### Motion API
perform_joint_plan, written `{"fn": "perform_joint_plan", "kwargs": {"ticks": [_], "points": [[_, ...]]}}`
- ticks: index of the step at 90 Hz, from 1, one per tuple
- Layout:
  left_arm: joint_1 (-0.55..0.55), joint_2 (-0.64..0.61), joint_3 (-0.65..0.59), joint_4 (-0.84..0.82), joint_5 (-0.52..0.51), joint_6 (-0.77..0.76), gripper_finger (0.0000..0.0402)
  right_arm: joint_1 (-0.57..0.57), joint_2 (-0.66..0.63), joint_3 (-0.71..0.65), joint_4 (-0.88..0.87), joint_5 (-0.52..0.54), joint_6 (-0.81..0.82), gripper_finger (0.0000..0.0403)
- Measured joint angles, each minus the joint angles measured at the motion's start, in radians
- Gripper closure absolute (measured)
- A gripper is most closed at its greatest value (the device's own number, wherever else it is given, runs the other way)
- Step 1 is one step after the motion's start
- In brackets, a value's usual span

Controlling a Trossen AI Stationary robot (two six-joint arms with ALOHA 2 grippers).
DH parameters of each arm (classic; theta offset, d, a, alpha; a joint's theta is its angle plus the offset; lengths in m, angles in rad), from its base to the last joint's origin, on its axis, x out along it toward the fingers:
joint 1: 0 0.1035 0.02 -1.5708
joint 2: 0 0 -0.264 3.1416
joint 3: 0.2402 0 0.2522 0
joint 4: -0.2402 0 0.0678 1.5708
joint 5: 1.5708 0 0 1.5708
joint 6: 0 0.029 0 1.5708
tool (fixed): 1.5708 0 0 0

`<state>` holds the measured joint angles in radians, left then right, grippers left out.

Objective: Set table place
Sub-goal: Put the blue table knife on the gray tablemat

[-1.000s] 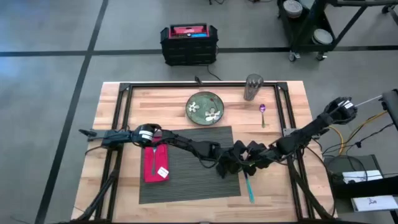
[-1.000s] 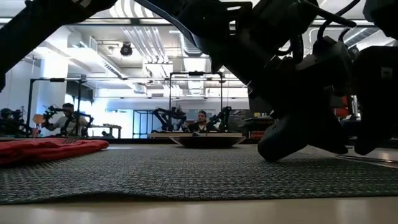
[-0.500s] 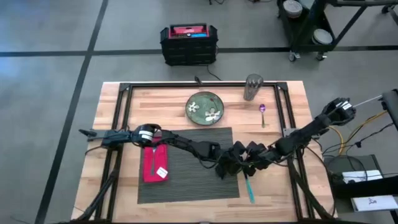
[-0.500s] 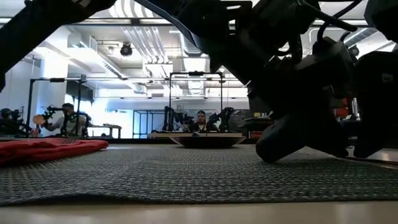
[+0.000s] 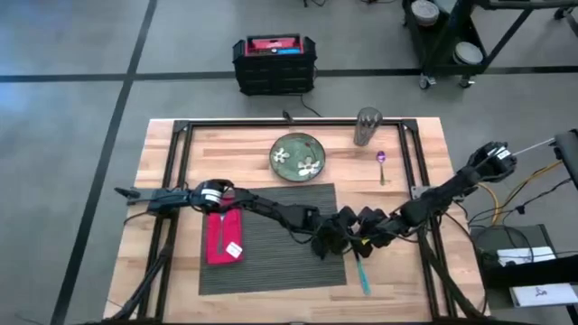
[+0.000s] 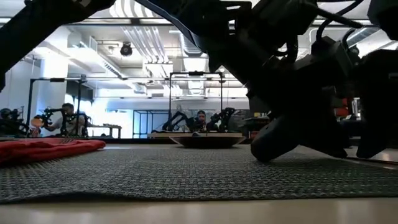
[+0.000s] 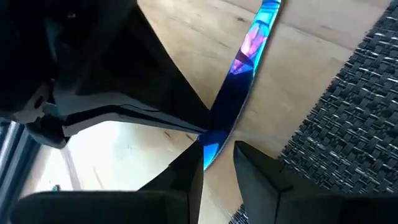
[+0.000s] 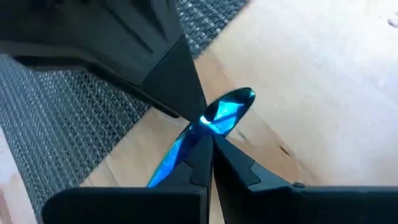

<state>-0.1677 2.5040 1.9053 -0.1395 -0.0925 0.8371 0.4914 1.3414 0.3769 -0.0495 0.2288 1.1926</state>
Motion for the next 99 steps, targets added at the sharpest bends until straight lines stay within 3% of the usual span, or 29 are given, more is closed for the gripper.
{"fn": "perform_joint_plan", "kwargs": {"ticks": [17,33,47,55,68,85,99], "points": [[-0.006,-0.052,-0.001,-0.014,-0.001,-0.356,0.0326,-0.009,-0.074,0.023,-0.023,0.058,-0.16,0.0403],[-0.006,-0.165,-0.001,-0.092,-0.008,-0.683,0.0326,0.012,-0.201,0.094,-0.159,-0.094,-0.315,0.0403],[-0.008,-0.195,-0.001,-0.169,0.003,-0.889,0.0326,0.088,-0.23,0.098,-0.187,-0.123,-0.267,0.0403],[-0.007,-0.192,-0.011,-0.159,0.001,-0.887,0.0326,0.161,-0.192,0.096,-0.17,-0.111,-0.202,0.0403],[0.007,-0.17,-0.023,-0.02,-0.003,-0.807,0.0326,0.274,-0.078,0.096,-0.053,0.016,-0.128,0.0403],[0.034,-0.105,-0.026,0.036,-0.003,-0.769,0.0326,0.305,0.103,0.12,0.009,0.044,-0.039,0.0403],[0.037,-0.081,-0.025,0.011,0.005,-0.814,0.0326,0.305,0.172,0.162,0.002,0.043,-0.068,0.0403]]}}
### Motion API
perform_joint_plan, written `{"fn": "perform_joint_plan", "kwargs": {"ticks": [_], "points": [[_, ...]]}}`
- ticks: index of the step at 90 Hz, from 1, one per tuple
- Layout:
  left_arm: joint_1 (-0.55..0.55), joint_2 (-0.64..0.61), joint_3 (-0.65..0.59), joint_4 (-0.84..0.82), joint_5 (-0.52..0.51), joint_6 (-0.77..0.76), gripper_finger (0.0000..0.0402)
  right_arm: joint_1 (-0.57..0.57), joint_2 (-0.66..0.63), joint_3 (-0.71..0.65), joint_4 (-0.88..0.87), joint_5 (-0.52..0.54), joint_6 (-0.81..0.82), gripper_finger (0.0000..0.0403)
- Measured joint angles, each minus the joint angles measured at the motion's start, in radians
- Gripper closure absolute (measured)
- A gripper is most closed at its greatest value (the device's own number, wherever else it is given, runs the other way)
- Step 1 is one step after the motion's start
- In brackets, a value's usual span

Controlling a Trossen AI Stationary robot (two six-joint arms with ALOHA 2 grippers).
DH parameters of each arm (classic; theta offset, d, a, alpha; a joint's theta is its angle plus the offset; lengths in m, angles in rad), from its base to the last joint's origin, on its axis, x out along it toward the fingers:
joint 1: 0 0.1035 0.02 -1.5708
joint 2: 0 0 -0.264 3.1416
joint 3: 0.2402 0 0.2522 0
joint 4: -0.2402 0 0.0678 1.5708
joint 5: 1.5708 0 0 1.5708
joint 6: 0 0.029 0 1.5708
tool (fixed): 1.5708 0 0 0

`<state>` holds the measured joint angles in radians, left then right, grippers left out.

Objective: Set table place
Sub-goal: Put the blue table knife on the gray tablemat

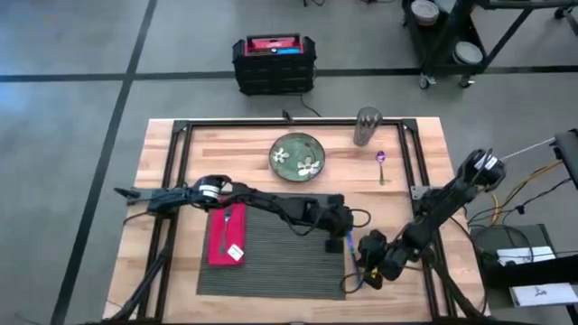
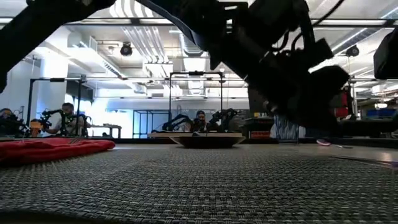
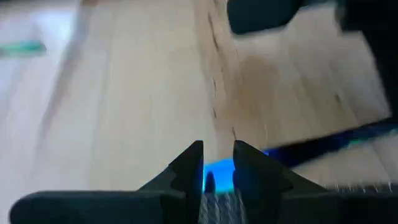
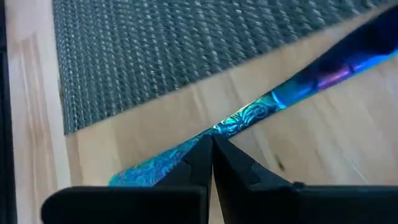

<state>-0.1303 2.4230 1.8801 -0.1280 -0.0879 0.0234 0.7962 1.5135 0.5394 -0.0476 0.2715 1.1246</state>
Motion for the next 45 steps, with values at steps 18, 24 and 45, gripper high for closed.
{"fn": "perform_joint_plan", "kwargs": {"ticks": [18,24,45], "points": [[-0.015,0.005,0.001,-0.012,0.061,-0.073,0.0326,-0.002,-0.058,0.043,-0.284,-0.027,0.02,0.0403],[-0.02,0.005,0.001,-0.017,0.076,-0.09,0.0326,-0.002,-0.091,0.05,-0.379,-0.028,0.035,0.0403],[-0.028,0.002,0.001,-0.016,0.082,-0.126,0.0326,-0.009,-0.205,0.059,-0.497,-0.016,0.054,0.0403]]}}
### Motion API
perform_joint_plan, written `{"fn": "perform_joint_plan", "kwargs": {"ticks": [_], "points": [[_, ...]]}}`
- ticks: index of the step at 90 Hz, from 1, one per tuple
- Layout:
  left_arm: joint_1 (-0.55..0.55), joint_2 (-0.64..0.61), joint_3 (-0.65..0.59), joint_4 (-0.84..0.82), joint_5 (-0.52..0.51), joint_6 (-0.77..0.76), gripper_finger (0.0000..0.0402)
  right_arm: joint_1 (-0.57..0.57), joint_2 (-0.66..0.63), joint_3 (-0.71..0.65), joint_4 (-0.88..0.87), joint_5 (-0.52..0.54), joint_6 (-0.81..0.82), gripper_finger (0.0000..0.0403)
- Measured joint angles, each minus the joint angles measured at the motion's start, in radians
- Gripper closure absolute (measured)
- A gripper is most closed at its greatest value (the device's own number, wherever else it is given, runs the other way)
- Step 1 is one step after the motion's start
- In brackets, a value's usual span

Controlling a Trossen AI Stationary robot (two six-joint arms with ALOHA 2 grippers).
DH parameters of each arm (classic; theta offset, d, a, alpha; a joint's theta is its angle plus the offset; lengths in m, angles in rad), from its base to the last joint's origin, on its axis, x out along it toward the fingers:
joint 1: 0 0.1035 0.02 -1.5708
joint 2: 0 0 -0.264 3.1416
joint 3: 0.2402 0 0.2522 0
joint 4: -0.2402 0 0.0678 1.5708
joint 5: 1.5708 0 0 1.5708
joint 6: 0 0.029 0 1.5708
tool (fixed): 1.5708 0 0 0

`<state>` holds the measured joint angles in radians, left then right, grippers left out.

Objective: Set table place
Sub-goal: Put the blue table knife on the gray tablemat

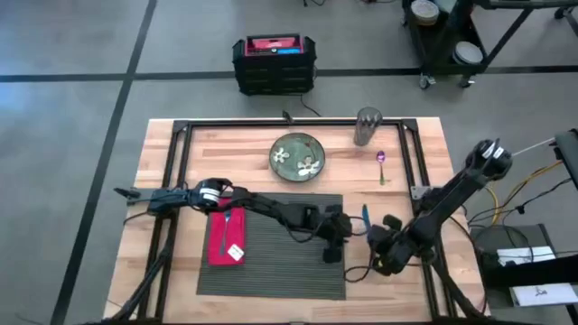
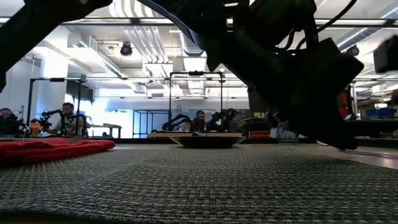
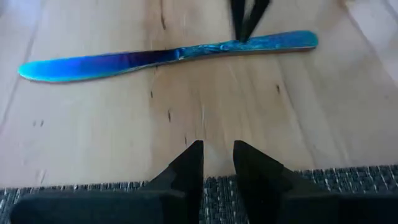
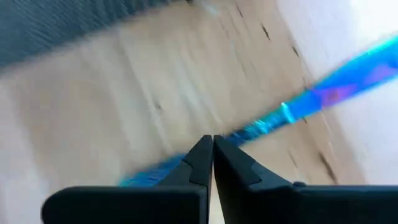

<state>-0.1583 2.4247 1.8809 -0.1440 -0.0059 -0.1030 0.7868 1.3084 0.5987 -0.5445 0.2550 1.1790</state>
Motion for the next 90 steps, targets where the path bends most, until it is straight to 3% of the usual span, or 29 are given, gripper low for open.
{"fn": "perform_joint_plan", "kwargs": {"ticks": [24,51,63,70,80,90], "points": [[-0.02,-0.018,0.016,0.012,0.0,-0.076,0.0326,0.042,-0.02,-0.016,-0.104,0.003,0.126,0.0403],[-0.028,-0.009,0.013,0.012,-0.002,-0.071,0.0326,0.053,0.144,-0.027,0.192,0.054,0.079,0.0403],[-0.028,-0.009,0.013,0.004,-0.003,-0.07,0.0326,0.053,0.188,0.007,0.221,0.093,0.058,0.0403],[-0.028,-0.009,0.013,0.003,-0.007,-0.063,0.0326,0.053,0.185,0.027,0.179,0.085,0.035,0.0403],[-0.02,-0.009,0.029,0.002,-0.028,-0.032,0.0326,0.052,0.115,0.063,-0.016,0.079,0.07,0.0403],[0.005,-0.008,0.037,0.066,-0.038,0.019,0.0326,0.047,0.023,0.053,-0.164,0.2,0.209,0.0403]]}}
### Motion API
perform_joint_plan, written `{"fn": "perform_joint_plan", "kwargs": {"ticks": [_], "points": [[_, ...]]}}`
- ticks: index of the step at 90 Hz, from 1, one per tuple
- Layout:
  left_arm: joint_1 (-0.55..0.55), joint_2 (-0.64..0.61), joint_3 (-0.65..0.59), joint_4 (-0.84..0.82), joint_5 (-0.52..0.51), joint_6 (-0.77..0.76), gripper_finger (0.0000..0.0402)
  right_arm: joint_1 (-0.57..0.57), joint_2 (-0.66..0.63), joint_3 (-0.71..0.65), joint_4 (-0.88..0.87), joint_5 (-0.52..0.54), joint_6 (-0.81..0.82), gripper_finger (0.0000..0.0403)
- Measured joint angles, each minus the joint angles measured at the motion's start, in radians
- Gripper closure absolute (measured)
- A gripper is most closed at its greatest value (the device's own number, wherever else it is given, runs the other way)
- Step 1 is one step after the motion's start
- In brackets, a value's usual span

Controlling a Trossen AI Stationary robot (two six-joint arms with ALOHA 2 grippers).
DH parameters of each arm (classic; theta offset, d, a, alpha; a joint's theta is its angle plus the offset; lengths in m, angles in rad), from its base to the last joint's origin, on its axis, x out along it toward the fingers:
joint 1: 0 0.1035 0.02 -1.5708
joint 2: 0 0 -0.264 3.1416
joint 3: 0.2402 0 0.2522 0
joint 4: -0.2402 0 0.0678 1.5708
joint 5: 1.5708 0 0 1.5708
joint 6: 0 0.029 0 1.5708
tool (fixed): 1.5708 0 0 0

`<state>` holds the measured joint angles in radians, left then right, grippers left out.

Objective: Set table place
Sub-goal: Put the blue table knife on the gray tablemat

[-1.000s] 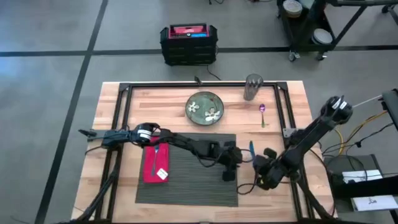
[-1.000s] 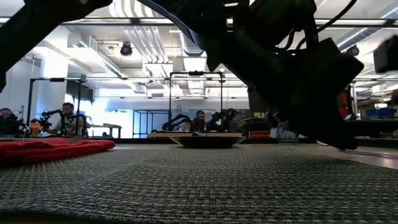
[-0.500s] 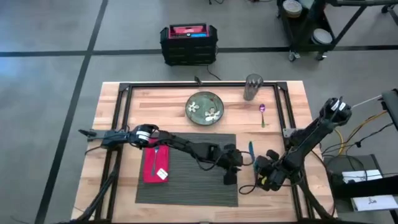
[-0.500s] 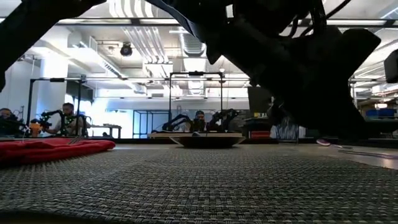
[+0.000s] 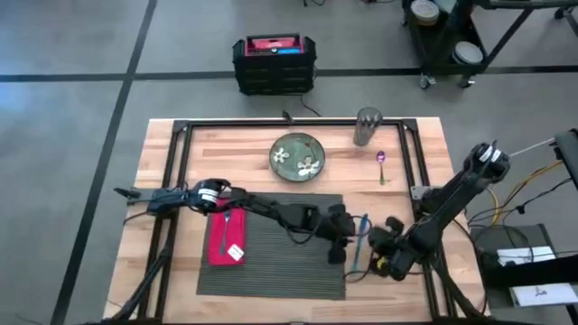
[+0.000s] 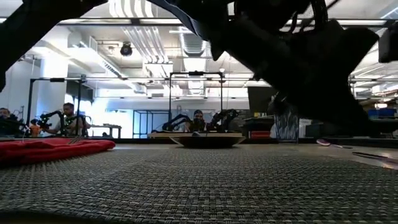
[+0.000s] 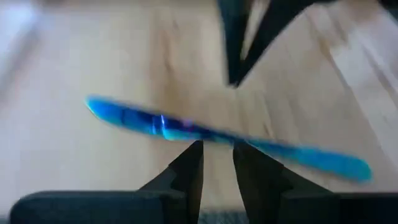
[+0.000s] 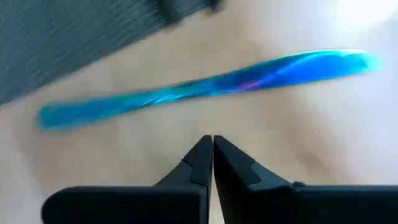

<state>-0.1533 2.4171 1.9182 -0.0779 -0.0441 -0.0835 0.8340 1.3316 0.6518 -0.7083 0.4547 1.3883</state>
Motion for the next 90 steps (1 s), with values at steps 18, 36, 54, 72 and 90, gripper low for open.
{"fn": "perform_joint_plan", "kwargs": {"ticks": [18,36,54,72,90], "points": [[0.045,0.051,-0.002,0.076,0.008,0.026,0.0326,-0.01,-0.088,-0.126,0.041,0.137,0.221,0.0403],[0.057,0.086,-0.002,0.146,0.009,0.08,0.0326,-0.009,-0.087,-0.23,0.226,0.14,0.295,0.0403],[0.063,0.108,-0.001,0.246,0.012,0.115,0.0326,-0.01,-0.082,-0.241,0.252,0.151,0.287,0.0403],[0.073,0.144,-0.004,0.256,0.013,0.125,0.0326,-0.01,-0.082,-0.242,0.254,0.151,0.285,0.0403],[0.073,0.148,-0.008,0.251,0.011,0.126,0.0326,-0.01,-0.075,-0.242,0.251,0.151,0.276,0.0403]]}}
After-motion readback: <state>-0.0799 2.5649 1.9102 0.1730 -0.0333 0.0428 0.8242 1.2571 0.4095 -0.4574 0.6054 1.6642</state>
